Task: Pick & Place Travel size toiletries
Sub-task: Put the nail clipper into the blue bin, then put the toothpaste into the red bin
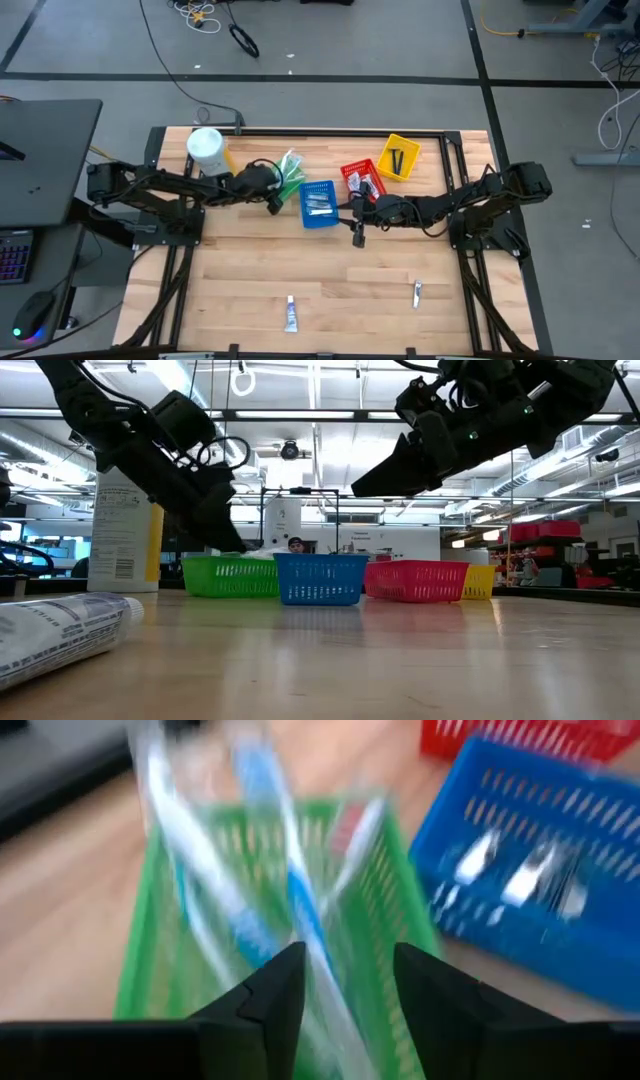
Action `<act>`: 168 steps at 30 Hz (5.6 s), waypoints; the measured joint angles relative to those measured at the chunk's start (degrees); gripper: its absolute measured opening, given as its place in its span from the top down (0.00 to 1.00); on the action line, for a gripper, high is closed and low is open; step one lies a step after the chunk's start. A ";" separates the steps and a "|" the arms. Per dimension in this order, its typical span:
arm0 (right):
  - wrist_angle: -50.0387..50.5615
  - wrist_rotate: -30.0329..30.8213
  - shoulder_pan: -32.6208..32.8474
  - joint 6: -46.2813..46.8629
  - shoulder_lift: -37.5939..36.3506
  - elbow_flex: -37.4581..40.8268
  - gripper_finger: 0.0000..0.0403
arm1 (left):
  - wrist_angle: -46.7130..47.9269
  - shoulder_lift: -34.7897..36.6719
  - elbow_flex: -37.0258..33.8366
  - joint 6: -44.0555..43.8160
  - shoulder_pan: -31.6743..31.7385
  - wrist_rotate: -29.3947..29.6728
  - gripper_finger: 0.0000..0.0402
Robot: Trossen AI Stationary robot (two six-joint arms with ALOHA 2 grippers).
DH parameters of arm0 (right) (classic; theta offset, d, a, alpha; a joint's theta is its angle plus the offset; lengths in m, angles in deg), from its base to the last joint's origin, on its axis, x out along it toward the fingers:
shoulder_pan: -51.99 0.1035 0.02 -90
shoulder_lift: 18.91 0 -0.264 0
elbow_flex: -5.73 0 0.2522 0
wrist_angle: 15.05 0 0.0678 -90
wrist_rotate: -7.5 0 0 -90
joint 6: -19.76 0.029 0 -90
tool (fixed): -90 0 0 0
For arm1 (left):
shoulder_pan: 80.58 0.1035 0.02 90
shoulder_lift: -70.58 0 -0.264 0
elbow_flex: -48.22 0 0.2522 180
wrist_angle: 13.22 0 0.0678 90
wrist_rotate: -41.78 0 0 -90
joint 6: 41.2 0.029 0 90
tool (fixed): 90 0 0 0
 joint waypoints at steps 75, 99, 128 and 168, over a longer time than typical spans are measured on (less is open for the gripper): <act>71.91 -19.40 36.65 121.73 -4.28 -8.25 0.62 | -18.64 0.02 0.04 5.54 -24.77 -2.89 0.56; 68.42 -18.19 36.44 114.91 -1.93 -3.13 0.76 | -15.73 0.00 0.04 2.49 -24.75 -2.78 0.56; 13.46 18.65 13.38 44.78 -2.06 -2.93 0.87 | -19.16 0.00 0.02 -4.84 -24.53 0.70 0.56; -16.14 -2.61 -7.80 14.07 15.63 -3.35 0.59 | -26.10 -10.69 4.59 -6.73 -17.71 -12.11 0.56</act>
